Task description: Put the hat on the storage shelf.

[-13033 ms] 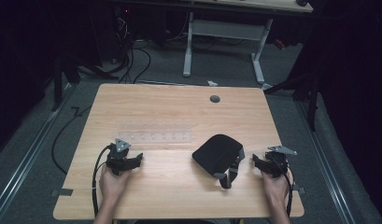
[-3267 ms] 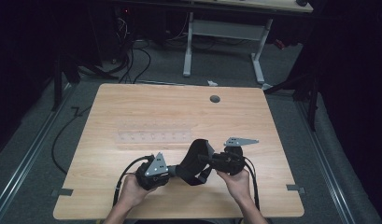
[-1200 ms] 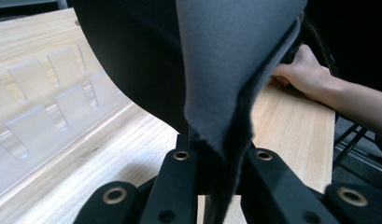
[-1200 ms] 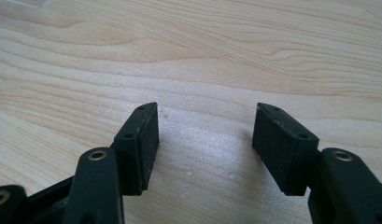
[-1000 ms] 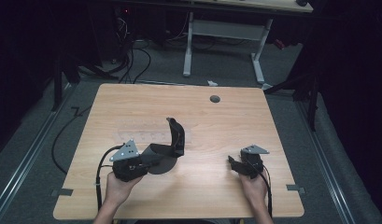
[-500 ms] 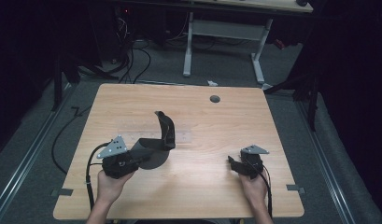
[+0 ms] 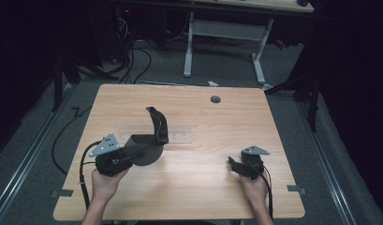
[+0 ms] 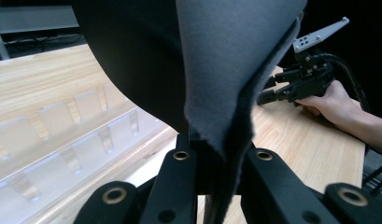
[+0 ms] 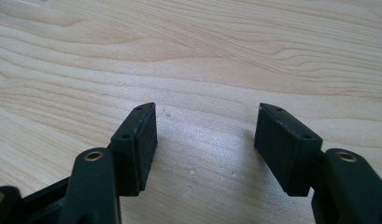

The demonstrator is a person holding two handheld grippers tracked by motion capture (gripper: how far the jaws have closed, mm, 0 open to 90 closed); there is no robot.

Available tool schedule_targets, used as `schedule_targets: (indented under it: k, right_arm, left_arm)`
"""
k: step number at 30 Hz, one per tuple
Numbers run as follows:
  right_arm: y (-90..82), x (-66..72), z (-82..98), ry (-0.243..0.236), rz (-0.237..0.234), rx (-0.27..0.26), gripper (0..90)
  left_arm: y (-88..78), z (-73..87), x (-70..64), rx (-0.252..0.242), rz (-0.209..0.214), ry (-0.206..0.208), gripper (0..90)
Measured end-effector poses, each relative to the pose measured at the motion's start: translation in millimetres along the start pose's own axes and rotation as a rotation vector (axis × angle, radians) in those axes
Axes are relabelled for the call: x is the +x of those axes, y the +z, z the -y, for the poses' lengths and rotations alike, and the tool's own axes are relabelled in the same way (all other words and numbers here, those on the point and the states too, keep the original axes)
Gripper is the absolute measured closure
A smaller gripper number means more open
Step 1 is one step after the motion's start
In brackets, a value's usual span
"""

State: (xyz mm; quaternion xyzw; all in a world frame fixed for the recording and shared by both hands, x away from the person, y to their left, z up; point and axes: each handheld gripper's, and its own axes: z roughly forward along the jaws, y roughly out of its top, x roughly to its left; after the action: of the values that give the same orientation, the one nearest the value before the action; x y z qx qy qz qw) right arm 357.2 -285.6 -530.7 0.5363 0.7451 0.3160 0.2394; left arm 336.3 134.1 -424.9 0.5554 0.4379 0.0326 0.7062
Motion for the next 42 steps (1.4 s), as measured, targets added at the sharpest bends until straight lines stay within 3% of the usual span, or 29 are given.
schedule_targets:
  k: [29, 42]
  right_arm:
    - [0.0, 0.2, 0.0, 0.000, 0.000, 0.000, 39.3]
    - [0.0, 0.3, 0.0, 0.002, 0.000, 0.001, 39.2]
  left_arm:
    - [-10.6, -30.2, 25.6, -0.115, -0.103, 0.025, 86.1]
    - [-7.9, -36.7, 39.9, -0.132, -0.162, 0.066, 86.1]
